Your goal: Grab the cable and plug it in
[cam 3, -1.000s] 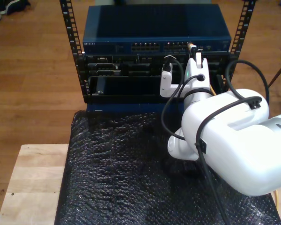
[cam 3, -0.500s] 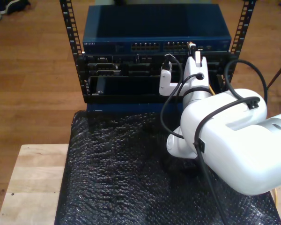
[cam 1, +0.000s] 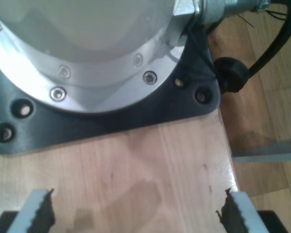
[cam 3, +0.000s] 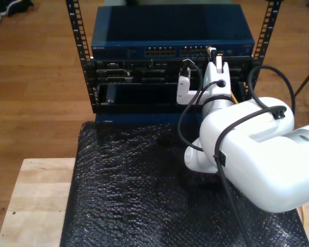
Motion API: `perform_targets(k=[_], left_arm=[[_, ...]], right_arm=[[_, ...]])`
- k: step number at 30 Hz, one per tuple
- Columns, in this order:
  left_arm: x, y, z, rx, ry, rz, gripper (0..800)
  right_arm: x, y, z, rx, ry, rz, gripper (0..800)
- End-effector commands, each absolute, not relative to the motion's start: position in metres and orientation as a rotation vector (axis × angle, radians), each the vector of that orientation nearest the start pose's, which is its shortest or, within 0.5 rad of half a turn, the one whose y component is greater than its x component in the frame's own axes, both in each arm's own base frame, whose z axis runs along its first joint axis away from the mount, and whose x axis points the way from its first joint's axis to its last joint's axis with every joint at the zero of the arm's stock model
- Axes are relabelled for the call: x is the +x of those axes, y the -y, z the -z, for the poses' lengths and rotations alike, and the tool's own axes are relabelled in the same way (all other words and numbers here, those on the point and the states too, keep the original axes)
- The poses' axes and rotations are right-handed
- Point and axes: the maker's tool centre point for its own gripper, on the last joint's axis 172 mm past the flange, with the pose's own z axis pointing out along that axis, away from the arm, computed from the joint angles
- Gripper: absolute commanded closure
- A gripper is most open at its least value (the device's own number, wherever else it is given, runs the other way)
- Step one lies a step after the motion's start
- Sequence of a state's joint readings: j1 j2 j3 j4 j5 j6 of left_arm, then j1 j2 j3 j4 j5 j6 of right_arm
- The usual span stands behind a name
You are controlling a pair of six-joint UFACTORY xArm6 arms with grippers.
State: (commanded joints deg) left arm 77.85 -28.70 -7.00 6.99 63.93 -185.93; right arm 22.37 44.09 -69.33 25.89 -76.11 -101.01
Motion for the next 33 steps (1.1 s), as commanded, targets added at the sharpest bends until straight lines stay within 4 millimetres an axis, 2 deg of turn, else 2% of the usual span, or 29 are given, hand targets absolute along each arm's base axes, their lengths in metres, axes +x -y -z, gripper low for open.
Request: perform_targets(k=[5,16,18,20,23,27,33], left_arm=[[-0.001,-0.117,-0.037,-2.275,-2.754,0.386,0],[-0.001,-0.117,-0.037,-2.275,-2.754,0.386,0],[-0.001,-0.117,-0.037,-2.276,-2.755,0.388,0],[-0.001,-0.117,-0.037,-2.275,-2.754,0.386,0],[-0.001,-0.117,-0.037,-2.276,-2.755,0.388,0],[-0.001,-0.117,-0.037,-2.275,-2.754,0.386,0],[-0.001,-0.117,-0.037,-2.276,-2.755,0.388,0]], right_arm=[[0.673,-0.153,-0.278,1.088,-1.072,-1.256,800],[0.673,-0.153,-0.278,1.087,-1.073,-1.257,799],[0.673,-0.151,-0.278,1.088,-1.071,-1.255,731],[0.674,-0.15,-0.276,1.09,-1.079,-1.249,598],[0.674,-0.151,-0.276,1.087,-1.085,-1.251,523],[0.672,-0.155,-0.276,1.082,-1.098,-1.254,475],[0.662,-0.154,-0.281,1.101,-1.13,-1.244,459]])
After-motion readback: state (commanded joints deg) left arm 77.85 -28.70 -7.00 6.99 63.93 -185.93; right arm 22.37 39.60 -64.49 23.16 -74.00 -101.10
